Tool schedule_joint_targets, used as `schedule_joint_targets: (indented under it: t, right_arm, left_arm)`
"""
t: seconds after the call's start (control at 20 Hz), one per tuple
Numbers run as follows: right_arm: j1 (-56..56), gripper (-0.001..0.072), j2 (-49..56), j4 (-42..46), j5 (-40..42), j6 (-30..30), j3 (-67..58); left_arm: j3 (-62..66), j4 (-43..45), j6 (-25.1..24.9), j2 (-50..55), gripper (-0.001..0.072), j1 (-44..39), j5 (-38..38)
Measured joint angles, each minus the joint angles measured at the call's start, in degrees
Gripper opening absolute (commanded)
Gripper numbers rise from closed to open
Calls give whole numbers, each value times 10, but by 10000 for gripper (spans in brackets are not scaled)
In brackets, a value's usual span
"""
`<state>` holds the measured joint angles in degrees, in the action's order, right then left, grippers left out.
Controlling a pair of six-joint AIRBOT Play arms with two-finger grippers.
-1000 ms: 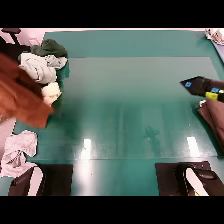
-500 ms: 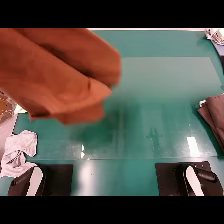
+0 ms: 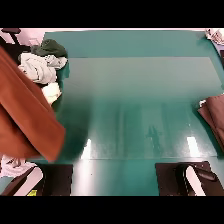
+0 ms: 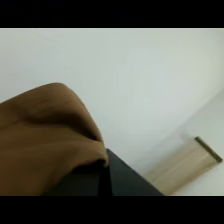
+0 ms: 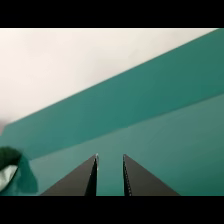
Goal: Fold the shirts.
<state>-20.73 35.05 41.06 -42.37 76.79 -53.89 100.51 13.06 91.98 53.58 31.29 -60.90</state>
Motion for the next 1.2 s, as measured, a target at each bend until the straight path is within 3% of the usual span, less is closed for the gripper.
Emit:
schedule_joint_targets:
  t: [0.2,0.6,0.75,0.9,1.05,1.2]
  right_arm:
    - [0,204,37,3,-75,-26,-48]
    - [-1,204,97,66,-179,-41,-172]
    - [-4,203,118,84,-189,-42,-207]
    - [-25,203,142,94,-194,-41,-238]
    - [-59,204,162,98,-196,-34,-267]
    - [-84,204,175,99,-200,-19,-282]
  left_arm:
    - [0,41,-65,83,22,-134,23]
    - [43,107,-134,144,22,-455,266]
    - [97,125,-147,180,22,-535,338]
    - [132,147,-151,231,22,-588,363]
    - [144,230,-127,283,22,-611,338]
    - [139,394,-30,326,23,-621,256]
